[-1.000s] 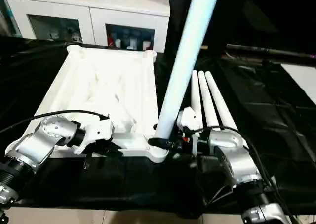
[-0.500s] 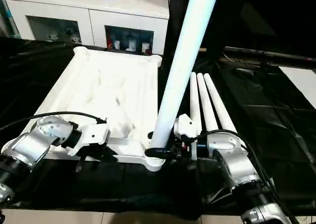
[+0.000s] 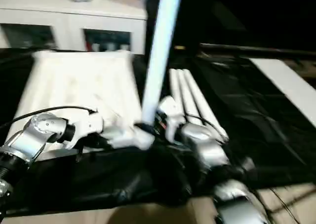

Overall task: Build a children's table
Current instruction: Insert table leg to table base

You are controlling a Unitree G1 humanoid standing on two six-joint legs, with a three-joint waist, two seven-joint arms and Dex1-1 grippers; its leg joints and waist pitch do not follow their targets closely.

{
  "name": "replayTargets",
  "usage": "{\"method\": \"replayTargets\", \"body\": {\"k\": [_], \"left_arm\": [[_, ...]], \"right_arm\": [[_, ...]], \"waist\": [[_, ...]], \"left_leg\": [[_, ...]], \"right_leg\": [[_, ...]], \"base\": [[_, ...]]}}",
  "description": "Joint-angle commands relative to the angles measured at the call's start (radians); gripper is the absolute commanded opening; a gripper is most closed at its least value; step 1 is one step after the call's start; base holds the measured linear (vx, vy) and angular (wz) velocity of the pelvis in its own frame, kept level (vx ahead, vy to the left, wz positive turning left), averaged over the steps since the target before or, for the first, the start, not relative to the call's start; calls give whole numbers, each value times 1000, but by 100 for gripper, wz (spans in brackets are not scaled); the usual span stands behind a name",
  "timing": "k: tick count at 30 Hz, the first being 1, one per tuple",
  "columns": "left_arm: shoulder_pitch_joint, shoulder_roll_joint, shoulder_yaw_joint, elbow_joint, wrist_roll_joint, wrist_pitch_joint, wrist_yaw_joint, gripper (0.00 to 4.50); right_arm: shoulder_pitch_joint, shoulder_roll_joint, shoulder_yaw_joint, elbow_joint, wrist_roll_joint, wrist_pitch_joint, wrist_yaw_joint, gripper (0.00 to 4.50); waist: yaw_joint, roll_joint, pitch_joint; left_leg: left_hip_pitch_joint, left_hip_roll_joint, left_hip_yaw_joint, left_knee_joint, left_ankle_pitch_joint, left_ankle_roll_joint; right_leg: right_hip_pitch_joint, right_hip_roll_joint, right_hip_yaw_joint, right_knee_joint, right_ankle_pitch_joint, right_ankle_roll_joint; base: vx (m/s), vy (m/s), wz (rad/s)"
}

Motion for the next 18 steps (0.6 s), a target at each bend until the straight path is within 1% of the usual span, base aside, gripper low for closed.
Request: {"method": "replayTargets", "body": {"k": [1,2,3,4,5,6,7,8,9,10,11,12,13,14,15,17,18], "left_arm": [[15,-7,22,-96,24,116,41,0],[31,-41,43,-147,25,205,90,0],[41,-66,58,-180,24,264,123,0],[60,-102,68,-235,24,328,162,0],[65,-111,70,-248,26,344,175,0],[79,-144,69,-284,30,380,205,0],[91,-174,67,-318,34,416,231,0],[99,-192,66,-339,37,438,246,0],[107,-209,60,-367,37,461,263,0],[113,-224,54,-396,33,481,280,0],[112,-232,59,-397,28,480,290,0],[111,-237,65,-404,20,489,304,0],[112,-240,68,-411,15,496,313,0],[112,-240,68,-411,15,496,313,0],[109,-240,72,-410,13,494,321,0],[112,-240,79,-429,18,518,328,0],[118,-240,83,-448,20,540,338,0]], "right_arm": [[30,-27,-37,201,-83,106,-193,185],[6,-7,-45,232,-83,98,-249,185],[-9,6,-50,253,-83,92,-286,185],[-31,29,-59,285,-79,83,-332,185],[-38,36,-63,296,-77,81,-345,185],[-54,55,-68,319,-75,76,-380,185],[-67,73,-75,337,-69,74,-407,185],[-74,84,-80,348,-66,74,-423,185],[-85,98,-81,362,-68,71,-441,185],[-99,115,-83,378,-70,68,-459,185],[-105,121,-85,383,-69,67,-464,185],[-112,127,-87,392,-68,65,-471,185],[-116,131,-88,399,-67,63,-476,185],[-116,131,-88,399,-67,63,-476,185],[-123,136,-90,404,-65,62,-477,185],[-137,148,-97,417,-68,54,-467,185],[-146,155,-104,429,-70,46,-465,185]], "waist": [[-5,42,-16],[-8,42,-14],[-12,42,-13],[-12,40,-10],[-12,41,-12],[-10,37,-10],[-10,32,-10],[-8,30,-9],[-5,24,-13],[-4,24,-12],[-4,26,-13],[-6,14,-10],[-1,20,-11],[-1,21,-10],[-3,18,-7],[-3,19,-7],[-6,19,-5]], "left_leg": [[1,34,-31,-95,-642,-70],[-3,33,-32,-96,-641,-69],[1,34,-29,-95,-640,-72],[3,30,-27,-90,-636,-62],[3,30,-27,-89,-631,-61],[1,27,-26,-88,-623,-49],[0,28,-26,-87,-611,-48],[2,26,-23,-86,-607,-43],[6,24,-19,-82,-596,-37],[-2,23,-19,-84,-576,-31],[-9,25,-21,-88,-563,-30],[-21,24,-20,-91,-546,-24],[-13,23,-18,-90,-549,-25],[-8,23,-17,-88,-558,-26],[-10,23,-18,-90,-568,-26],[-10,23,-19,-92,-577,-28],[-13,24,-21,-93,-583,-29]], "right_leg": [[3,-83,44,-96,-526,-115],[6,-82,41,-95,-516,-118],[1,-83,43,-95,-505,-127],[-3,-83,42,-100,-526,-122],[-3,-85,44,-98,-525,-125],[-5,-84,42,-104,-547,-114],[-8,-87,45,-103,-548,-114],[-10,-83,45,-108,-555,-108],[-16,-84,48,-108,-553,-107],[-12,-83,49,-104,-537,-106],[-7,-84,50,-99,-520,-108],[-4,-80,49,-99,-518,-100],[-11,-81,52,-100,-521,-99],[-17,-80,54,-102,-522,-100],[-17,-79,52,-102,-525,-98],[-17,-80,53,-102,-529,-92],[-17,-79,52,-101,-526,-91]], "base": [[0,0,0],[0,0,0],[0,0,0],[0,0,0],[0,0,0],[0,0,0],[0,0,0],[0,0,0],[0,0,0],[0,0,0],[0,0,0],[0,0,0],[0,0,0],[0,0,0],[0,0,0],[0,0,0],[0,0,0]]}}
